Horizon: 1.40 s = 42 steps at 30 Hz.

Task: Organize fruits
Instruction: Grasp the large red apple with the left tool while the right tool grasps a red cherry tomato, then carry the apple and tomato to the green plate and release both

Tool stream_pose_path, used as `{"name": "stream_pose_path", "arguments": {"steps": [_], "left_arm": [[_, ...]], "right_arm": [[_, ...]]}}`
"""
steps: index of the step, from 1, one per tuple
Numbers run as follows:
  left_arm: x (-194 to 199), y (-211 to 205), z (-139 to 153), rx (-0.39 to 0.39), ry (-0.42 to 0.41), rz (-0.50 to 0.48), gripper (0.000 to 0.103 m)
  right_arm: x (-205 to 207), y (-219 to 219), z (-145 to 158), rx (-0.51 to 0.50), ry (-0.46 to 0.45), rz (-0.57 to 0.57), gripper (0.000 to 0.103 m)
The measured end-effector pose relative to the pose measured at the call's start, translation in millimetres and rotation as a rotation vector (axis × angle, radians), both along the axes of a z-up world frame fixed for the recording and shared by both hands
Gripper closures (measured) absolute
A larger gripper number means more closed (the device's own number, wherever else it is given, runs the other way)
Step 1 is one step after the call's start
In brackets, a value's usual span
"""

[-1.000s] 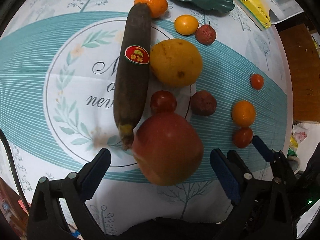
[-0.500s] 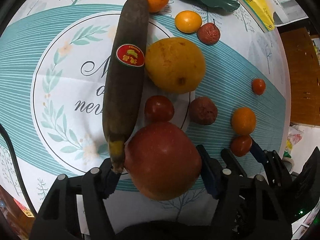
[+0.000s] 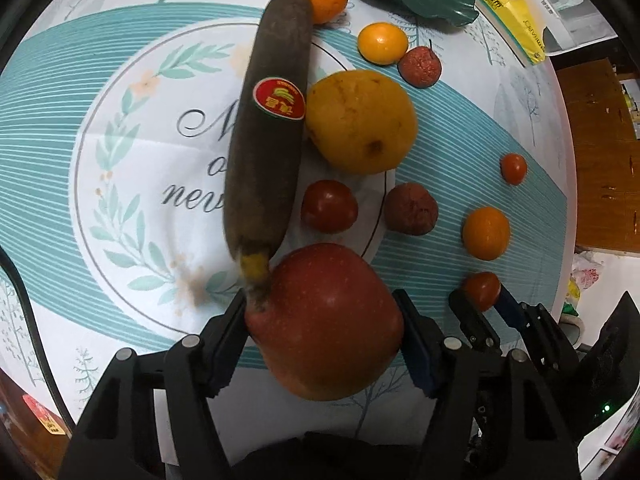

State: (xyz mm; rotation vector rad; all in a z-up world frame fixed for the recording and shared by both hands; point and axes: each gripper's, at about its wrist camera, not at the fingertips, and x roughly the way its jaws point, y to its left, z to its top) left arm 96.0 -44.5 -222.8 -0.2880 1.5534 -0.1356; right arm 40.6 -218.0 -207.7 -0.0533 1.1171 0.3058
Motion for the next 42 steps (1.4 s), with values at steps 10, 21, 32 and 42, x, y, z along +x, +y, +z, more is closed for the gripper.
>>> {"name": "stream_pose_path", "arguments": {"steps": [10, 21, 32, 42], "left_arm": [[-10, 17, 45, 0.027, -0.067, -0.027, 0.036], [22, 40, 122, 0.043, -0.186, -0.060, 0.036], [90, 47, 169, 0.090, -0.299, -0.124, 0.036], [164, 54, 181, 0.118, -0.385, -0.171, 0.036]], "right_arm": [[-3, 5, 16, 0.024, -0.005, -0.014, 0.067], [23, 24, 60, 0.048, -0.088, -0.002, 0.067], [85, 44, 102, 0.053, -0.197, -0.056, 0.067], [148, 59, 114, 0.046, -0.266, -0.118, 0.067]]}}
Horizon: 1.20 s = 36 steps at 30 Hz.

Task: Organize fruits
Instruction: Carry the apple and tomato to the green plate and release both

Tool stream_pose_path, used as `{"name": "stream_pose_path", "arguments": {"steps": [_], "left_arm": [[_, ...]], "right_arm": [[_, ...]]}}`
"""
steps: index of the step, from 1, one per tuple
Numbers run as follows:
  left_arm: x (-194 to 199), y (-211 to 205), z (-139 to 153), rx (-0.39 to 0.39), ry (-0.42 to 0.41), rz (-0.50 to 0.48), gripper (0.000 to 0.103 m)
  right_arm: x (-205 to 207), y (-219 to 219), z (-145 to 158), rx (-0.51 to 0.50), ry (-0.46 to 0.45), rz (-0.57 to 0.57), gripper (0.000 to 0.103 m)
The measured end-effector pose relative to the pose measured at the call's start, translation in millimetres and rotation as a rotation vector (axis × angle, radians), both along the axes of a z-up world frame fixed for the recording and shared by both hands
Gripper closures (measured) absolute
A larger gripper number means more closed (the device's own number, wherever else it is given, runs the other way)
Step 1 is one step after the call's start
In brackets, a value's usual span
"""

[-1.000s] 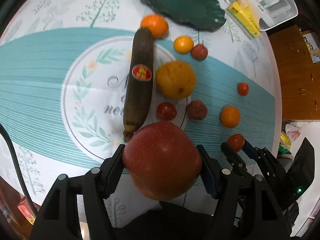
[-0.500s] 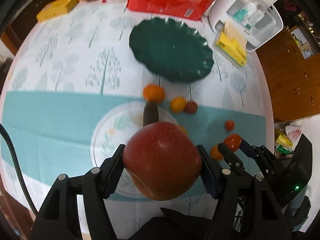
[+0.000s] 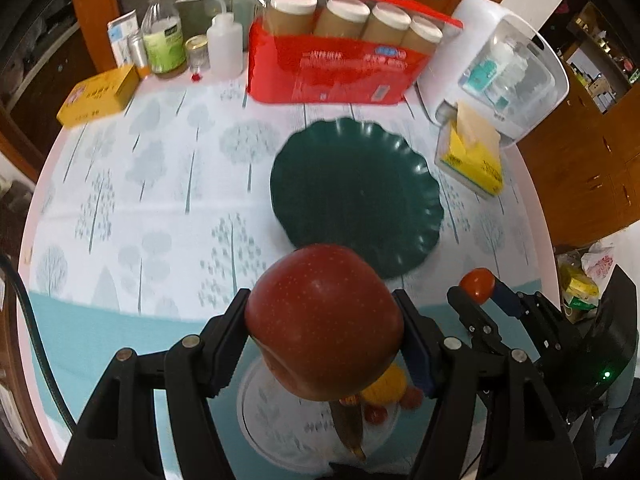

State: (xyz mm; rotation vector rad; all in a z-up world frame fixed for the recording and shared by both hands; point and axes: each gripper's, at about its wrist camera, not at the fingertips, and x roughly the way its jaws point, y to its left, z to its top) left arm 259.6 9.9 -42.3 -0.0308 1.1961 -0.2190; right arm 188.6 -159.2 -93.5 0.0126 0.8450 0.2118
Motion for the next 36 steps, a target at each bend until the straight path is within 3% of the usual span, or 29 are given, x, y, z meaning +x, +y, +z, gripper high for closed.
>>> {"name": "stream_pose_path", "arguments": {"steps": [8, 14, 23, 36], "left_arm": [[55, -1, -20, 0.002, -0.002, -0.036, 0.036], [83, -8, -53, -0.057, 0.025, -0.069, 0.036], [97, -32, -101, -0.078, 0.054, -0.114, 0.036], [113, -39, -136, -0.018, 0.117, -0.086, 0.034]], "right_arm": [[53, 3, -9, -0.002, -0.004, -0.056, 0.067], [76, 2, -31, -0.001, 0.040, -0.062, 0.067], [96, 1, -72, 0.015, 0.123, -0.052, 0.067], [103, -4, -87, 0.042, 0.157, -0.067, 0.066]]}}
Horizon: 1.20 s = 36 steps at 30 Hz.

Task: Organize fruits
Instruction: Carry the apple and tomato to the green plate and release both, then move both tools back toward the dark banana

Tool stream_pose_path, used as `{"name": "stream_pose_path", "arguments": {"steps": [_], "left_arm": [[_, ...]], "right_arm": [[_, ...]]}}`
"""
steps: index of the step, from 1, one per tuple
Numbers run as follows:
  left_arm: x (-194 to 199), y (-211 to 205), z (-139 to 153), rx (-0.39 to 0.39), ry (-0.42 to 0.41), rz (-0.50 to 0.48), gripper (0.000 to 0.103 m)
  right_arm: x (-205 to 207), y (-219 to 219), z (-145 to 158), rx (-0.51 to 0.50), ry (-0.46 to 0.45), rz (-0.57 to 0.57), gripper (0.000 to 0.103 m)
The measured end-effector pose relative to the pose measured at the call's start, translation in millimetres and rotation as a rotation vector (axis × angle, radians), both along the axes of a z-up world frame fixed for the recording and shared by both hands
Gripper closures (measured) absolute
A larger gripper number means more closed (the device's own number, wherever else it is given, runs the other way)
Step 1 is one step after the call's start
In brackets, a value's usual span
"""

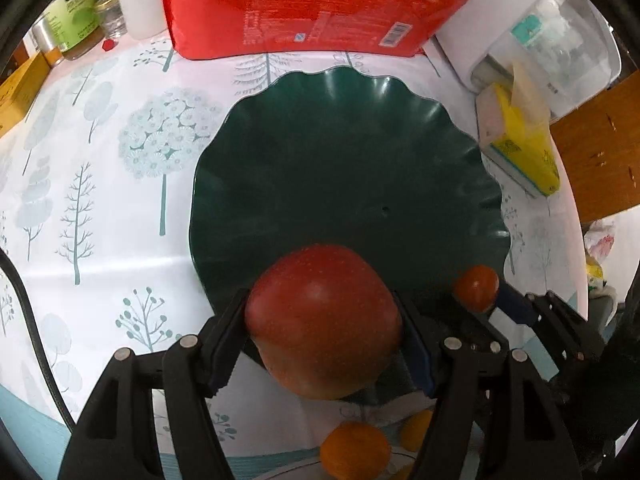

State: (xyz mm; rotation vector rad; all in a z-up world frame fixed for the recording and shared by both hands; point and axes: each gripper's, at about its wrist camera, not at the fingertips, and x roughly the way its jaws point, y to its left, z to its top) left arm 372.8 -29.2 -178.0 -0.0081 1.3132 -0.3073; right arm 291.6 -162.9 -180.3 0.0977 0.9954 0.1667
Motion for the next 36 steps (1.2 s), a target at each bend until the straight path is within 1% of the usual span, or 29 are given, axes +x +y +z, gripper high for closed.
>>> {"name": "stream_pose_path", "arguments": {"steps": [1, 2, 3, 4, 5, 6, 8, 12, 16, 21, 27, 32, 36], "left_arm": [[1, 1, 2, -0.016, -0.006, 0.002, 0.033], [0, 2, 5, -0.026, -0.016, 0.006, 0.028], [0, 2, 8, -0.028, -0.029, 0.008, 0.020], [-2, 4, 12, -0.028, -0.045, 0.008, 0.017], [-3, 6, 15, -0.023, -0.056, 0.006, 0.017], [-5, 7, 18, -0.022, -0.061, 0.004, 0.017], [-6, 10, 22, -0.024, -0.062, 0.010, 0.017], [-12, 15, 35, -0.026, -0.071, 0.039, 0.017], [-24, 18, 53, -0.011, -0.099, 0.034, 0.017], [-43, 22, 76, -0.023, -0.127, 0.038, 0.017], [-79, 33, 108, -0.039, -0.180, 0.041, 0.017], [-115, 43, 133, -0.052, -0.226, 0.042, 0.017], [-142, 47, 146, -0.048, -0.256, 0.029, 0.017]], "right_arm": [[0, 0, 0, 0.000, 0.003, 0.000, 0.066], [0, 0, -1, 0.001, 0.007, 0.001, 0.066], [1, 0, -1, 0.001, 0.012, 0.001, 0.065], [1, 0, -1, 0.001, 0.013, 0.001, 0.064], [1, -1, 0, 0.003, 0.012, 0.001, 0.058], [1, -1, 1, 0.008, 0.009, 0.000, 0.051], [-1, -2, 5, 0.018, -0.004, -0.007, 0.046], [-6, -4, 15, 0.023, -0.024, -0.025, 0.042], [-16, -6, 28, 0.018, -0.051, -0.041, 0.039], [-34, -9, 49, 0.019, -0.089, -0.068, 0.035], [-73, -13, 80, 0.002, -0.161, -0.091, 0.031], [-108, -19, 100, 0.002, -0.194, -0.122, 0.030], [-141, -20, 111, -0.004, -0.217, -0.150, 0.029]]}}
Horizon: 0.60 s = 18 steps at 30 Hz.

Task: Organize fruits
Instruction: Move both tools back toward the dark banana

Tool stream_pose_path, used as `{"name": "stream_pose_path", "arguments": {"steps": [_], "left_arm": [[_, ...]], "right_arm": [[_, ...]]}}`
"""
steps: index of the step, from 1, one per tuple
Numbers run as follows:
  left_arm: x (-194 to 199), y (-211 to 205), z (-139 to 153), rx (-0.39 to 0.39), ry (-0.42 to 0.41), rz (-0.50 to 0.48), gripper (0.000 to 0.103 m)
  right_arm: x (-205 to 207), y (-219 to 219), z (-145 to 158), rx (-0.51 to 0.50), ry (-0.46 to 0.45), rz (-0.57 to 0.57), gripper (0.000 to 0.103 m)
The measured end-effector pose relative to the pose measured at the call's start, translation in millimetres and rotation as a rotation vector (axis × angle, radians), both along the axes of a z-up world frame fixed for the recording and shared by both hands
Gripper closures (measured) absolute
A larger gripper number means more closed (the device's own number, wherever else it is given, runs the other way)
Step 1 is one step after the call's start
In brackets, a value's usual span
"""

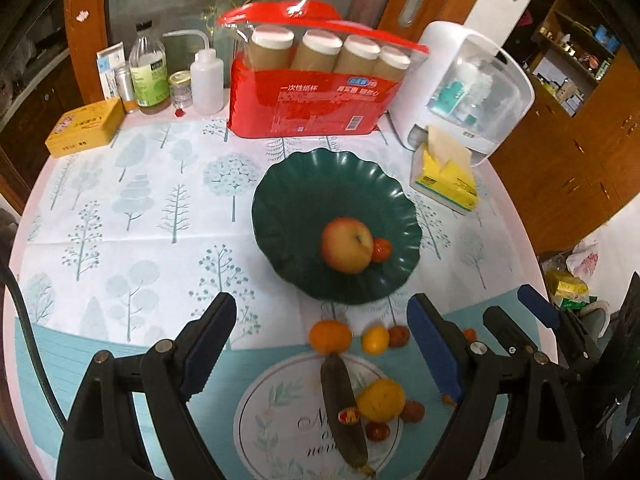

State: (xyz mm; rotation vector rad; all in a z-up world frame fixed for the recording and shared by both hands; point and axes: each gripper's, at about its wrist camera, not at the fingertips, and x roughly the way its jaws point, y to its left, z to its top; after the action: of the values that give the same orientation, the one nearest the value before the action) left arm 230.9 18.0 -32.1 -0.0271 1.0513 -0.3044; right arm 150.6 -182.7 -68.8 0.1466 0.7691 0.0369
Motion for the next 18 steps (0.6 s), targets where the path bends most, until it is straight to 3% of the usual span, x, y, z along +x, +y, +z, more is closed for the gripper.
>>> {"name": "stream_pose_path", "arguments": {"steps": [8, 18], "left_arm": [[-45, 10, 5, -0.005, -0.010, -0.018, 0.016], [-73, 26, -25, -0.025, 0.079, -0.017, 0.016]], "right_arm": [[-52, -4, 6, -0.001, -0.002, -0.062, 0.029], [-104, 2, -14, 0.010, 0.030, -0.097, 0.029]]}}
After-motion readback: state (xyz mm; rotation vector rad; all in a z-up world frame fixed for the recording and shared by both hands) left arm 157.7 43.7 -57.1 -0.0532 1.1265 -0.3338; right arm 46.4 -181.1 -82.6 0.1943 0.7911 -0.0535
